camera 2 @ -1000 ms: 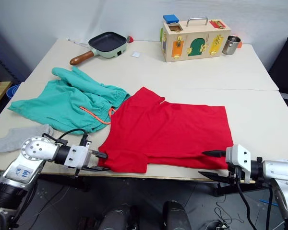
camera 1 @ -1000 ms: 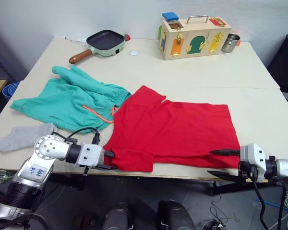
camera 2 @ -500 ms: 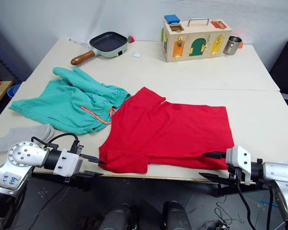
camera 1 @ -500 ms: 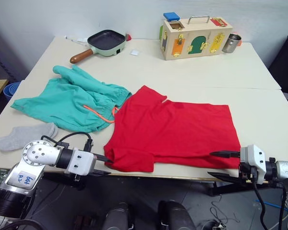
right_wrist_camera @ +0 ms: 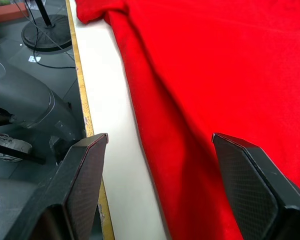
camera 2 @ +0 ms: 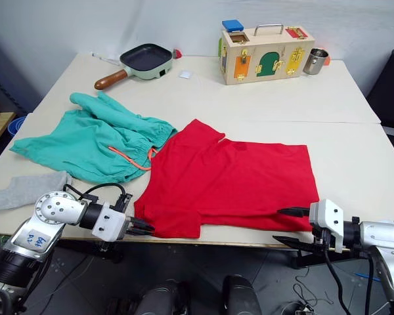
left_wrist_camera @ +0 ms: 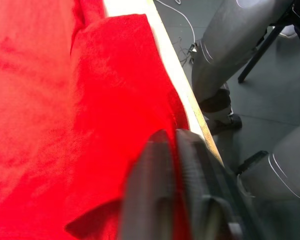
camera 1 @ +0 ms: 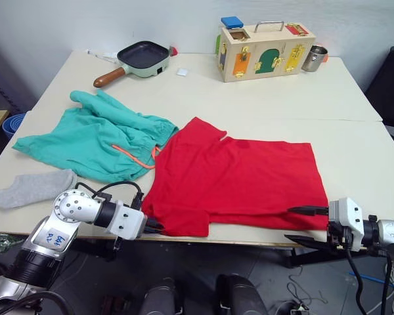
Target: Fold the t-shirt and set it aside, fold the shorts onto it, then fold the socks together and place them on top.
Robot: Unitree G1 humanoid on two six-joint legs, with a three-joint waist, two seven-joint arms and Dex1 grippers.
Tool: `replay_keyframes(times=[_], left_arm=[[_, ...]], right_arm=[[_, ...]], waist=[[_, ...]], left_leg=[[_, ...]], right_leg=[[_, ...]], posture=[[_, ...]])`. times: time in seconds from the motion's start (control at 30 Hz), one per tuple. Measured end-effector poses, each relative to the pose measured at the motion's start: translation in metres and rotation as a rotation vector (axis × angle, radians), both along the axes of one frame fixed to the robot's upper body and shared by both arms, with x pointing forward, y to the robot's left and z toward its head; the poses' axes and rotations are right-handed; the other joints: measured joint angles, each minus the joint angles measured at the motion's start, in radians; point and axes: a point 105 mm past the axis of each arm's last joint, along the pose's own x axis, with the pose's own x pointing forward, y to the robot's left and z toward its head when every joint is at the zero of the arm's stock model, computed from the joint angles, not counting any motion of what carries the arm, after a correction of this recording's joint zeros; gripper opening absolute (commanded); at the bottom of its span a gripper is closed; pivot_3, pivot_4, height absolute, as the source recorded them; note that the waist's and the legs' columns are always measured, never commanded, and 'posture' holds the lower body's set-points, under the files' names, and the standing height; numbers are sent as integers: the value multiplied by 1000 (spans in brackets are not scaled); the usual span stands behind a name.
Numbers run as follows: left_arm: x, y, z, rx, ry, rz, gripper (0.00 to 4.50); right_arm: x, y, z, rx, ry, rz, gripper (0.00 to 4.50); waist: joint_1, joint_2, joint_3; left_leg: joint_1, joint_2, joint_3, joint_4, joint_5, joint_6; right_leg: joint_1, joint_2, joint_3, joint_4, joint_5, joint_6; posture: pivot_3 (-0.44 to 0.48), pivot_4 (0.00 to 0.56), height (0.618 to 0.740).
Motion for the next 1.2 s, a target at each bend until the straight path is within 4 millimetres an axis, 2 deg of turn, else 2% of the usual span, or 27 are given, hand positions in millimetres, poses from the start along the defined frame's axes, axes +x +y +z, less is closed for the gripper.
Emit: replay_keyframes(times=[0.2,0.27,0.4,0.5,0.6,0.73,0.83,1.03,1.2], left_arm=[[4,0,1,-17,23,27,47],[5,-4,6,-92,93,62,47],[7,-13,39,-306,273,160,47],[15,-8,64,-432,416,254,47],[28,-7,78,-579,538,341,47],[56,-8,72,-723,665,486,47],[72,-8,63,-747,696,589,47],[78,-6,43,-671,715,691,47],[78,0,35,-658,739,768,1244]], right_arm=[[1,1,0,10,-5,-5,3406],[1,1,0,10,-6,-5,3406],[2,1,1,9,-11,-5,3406],[3,2,2,9,-14,-7,3406],[5,2,3,8,-22,-10,3406],[9,3,7,10,-43,-11,3406],[11,5,8,16,-50,-11,3406],[13,5,7,24,-54,-31,3406],[16,9,7,114,-33,-87,3406]], waist=[[0,0,0],[0,0,0],[1,0,0],[0,0,0],[1,0,0],[4,-1,1],[3,-3,2],[0,-3,2],[1,-3,2]], left_leg=[[0,0,0,0,0,0],[0,0,0,0,0,0],[0,0,-1,1,1,1],[0,0,-1,2,1,0],[0,0,-1,3,1,0],[0,0,-1,5,1,0],[0,0,-1,5,1,0],[0,0,0,5,2,-1],[0,0,0,5,2,-1]], right_leg=[[0,0,0,0,0,0],[0,0,0,0,0,0],[1,0,0,1,0,0],[2,0,-1,2,0,0],[2,1,0,2,0,1],[2,1,-1,3,0,1],[2,2,0,3,0,2],[1,2,0,4,0,1],[1,2,1,4,0,1]], posture=[[0,150,740],[0,150,740],[0,150,740],[0,150,740],[0,150,740],[0,150,740],[0,150,740],[0,150,740],[0,150,740]])
